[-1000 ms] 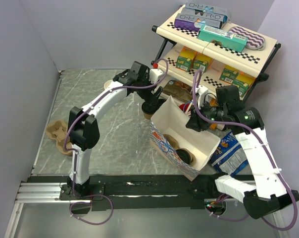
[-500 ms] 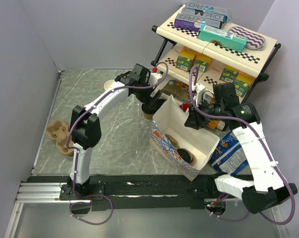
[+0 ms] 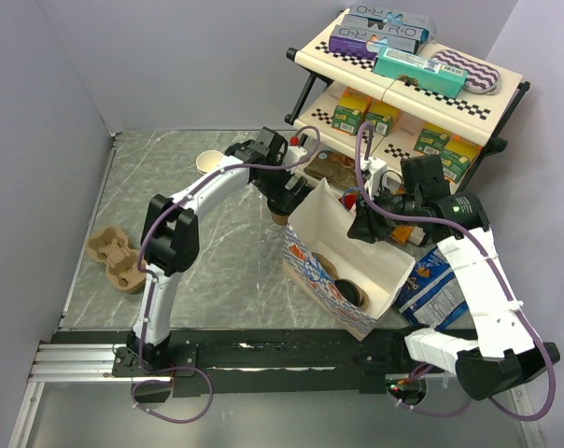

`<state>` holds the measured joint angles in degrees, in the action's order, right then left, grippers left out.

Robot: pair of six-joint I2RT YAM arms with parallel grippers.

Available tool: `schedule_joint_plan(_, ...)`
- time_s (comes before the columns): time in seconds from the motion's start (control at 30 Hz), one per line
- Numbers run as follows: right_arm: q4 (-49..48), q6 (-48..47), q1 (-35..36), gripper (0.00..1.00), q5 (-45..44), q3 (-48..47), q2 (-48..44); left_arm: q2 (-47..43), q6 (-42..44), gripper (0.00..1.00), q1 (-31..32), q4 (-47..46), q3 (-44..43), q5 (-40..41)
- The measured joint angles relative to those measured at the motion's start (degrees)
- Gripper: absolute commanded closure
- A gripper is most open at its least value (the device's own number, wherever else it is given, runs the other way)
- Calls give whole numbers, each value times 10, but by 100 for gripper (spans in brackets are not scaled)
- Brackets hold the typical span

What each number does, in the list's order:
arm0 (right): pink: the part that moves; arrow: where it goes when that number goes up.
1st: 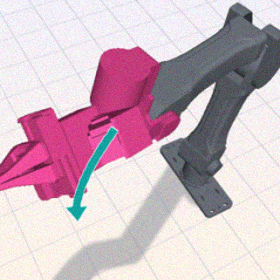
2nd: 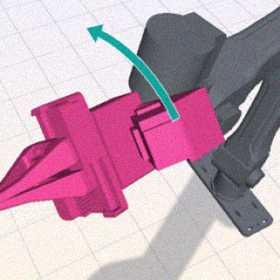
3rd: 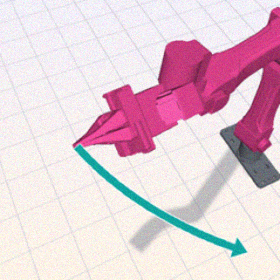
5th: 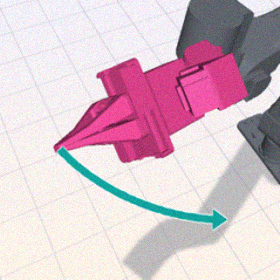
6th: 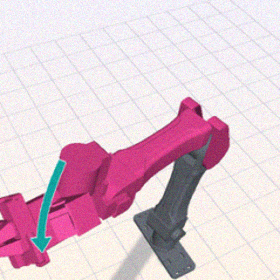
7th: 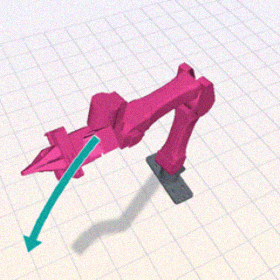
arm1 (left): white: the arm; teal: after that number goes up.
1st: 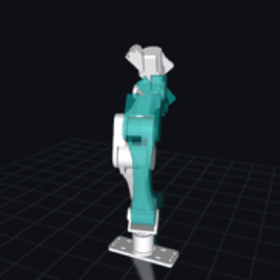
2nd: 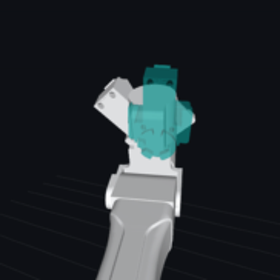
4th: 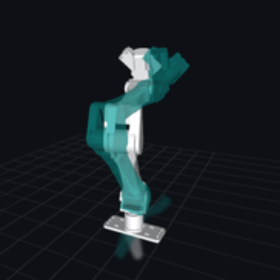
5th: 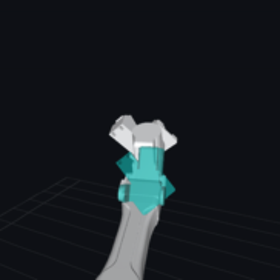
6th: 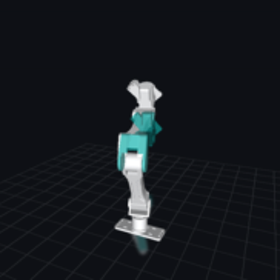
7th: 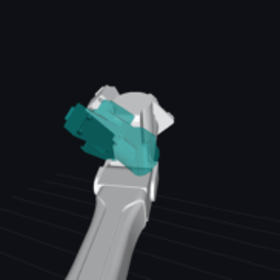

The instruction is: Pack the takeout coffee

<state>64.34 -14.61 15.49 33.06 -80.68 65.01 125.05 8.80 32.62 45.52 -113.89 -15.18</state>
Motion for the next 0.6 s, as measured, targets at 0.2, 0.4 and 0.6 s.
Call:
schedule_joint_plan(0.2,0,0,0,69,1,0,0,0,-1,1,1,-2,-2,5)
schedule_joint_plan(0.4,0,0,0,69,4,0,0,-10,6,1,10,-37,16,31)
schedule_joint_plan(0.6,0,0,0,69,6,0,0,-17,15,1,30,-45,20,52)
